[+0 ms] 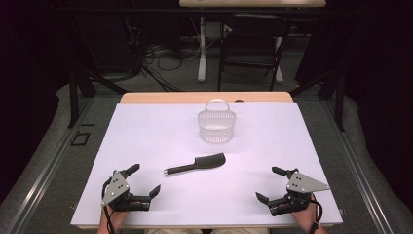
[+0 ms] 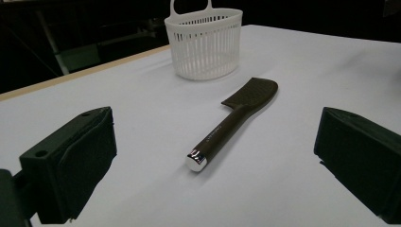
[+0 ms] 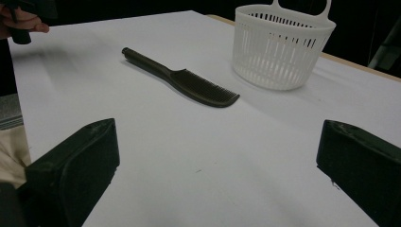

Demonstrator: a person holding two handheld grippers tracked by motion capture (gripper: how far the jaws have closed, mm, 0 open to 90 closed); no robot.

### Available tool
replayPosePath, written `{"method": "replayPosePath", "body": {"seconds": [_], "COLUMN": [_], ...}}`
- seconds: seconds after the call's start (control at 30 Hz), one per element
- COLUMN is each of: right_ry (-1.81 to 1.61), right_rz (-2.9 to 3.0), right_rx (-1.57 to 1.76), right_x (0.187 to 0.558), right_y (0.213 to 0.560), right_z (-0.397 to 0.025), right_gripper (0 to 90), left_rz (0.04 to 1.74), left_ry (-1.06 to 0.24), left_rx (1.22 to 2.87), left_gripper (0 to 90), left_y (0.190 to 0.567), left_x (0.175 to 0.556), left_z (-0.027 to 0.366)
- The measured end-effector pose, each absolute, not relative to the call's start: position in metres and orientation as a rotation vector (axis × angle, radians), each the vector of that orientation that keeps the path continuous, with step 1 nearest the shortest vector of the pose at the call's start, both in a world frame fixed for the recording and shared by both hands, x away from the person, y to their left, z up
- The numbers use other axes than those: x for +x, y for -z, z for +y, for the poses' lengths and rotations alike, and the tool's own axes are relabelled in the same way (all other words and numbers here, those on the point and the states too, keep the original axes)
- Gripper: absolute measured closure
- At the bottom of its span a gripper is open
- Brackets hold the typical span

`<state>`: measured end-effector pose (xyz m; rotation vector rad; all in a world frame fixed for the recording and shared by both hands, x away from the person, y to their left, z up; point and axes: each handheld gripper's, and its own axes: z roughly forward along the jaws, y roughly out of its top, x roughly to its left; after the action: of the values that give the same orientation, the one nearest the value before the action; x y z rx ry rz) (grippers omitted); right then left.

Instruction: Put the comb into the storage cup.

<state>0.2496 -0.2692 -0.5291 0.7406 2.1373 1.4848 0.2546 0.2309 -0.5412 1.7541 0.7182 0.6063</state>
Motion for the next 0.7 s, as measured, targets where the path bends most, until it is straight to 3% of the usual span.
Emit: {"method": "replayPosePath", "body": {"seconds": [0.7], "right_ry": [-1.479], "right_rz": [2.158], "right_rx": [0.751], "right_x": [0.252], "right_y": [0.531], "right_z": [-0.268], "right_gripper": [0.0], "left_rz": [0.716], "left_ry": [-0.609], "left_rx": [1.844], "left_gripper": [0.0], "left_y": [0.538], "left_x": [0.265], "left_z": [0.216]}}
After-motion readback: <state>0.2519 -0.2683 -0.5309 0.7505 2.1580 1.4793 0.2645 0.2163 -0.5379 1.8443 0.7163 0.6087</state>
